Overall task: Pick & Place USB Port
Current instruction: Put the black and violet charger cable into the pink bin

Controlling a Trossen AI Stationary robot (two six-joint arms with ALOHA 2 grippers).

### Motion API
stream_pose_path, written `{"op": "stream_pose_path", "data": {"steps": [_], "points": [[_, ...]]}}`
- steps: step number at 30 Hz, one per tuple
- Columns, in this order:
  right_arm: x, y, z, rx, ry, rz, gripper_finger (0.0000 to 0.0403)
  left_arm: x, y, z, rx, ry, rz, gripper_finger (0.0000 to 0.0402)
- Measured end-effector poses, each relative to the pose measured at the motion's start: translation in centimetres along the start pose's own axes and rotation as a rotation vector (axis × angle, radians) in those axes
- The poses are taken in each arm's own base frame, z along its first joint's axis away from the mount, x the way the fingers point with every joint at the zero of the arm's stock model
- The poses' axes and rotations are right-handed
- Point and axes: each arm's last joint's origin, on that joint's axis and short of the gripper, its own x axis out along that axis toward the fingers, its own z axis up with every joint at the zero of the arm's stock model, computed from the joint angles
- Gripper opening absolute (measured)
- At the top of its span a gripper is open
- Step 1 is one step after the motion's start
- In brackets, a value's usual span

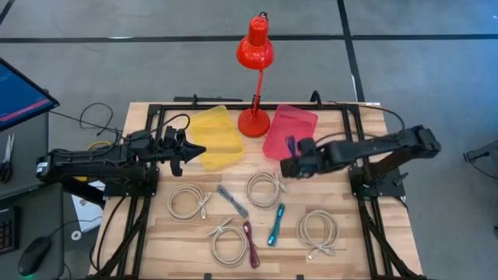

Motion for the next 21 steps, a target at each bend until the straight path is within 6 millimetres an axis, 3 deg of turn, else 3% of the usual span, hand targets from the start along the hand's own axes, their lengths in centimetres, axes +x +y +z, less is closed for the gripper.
{"op": "stream_pose_path", "data": {"steps": [5, 11, 21], "points": [[0.8, -1.0, 3.6, -0.037, -0.069, -0.028, 0.0001, 0.0, 0.0, 0.0, 0.0, -0.002, -0.001, 0.0012], [3.7, -1.3, 7.2, -0.1, -0.109, -0.072, 0.0, 0.0, 0.0, 0.0, 0.0, -0.003, -0.002, 0.0012], [10.4, -2.3, 9.8, -0.163, 0.038, -0.205, 0.0, 0.0, 0.0, 0.0, 0.0, -0.003, -0.002, 0.0012]]}}
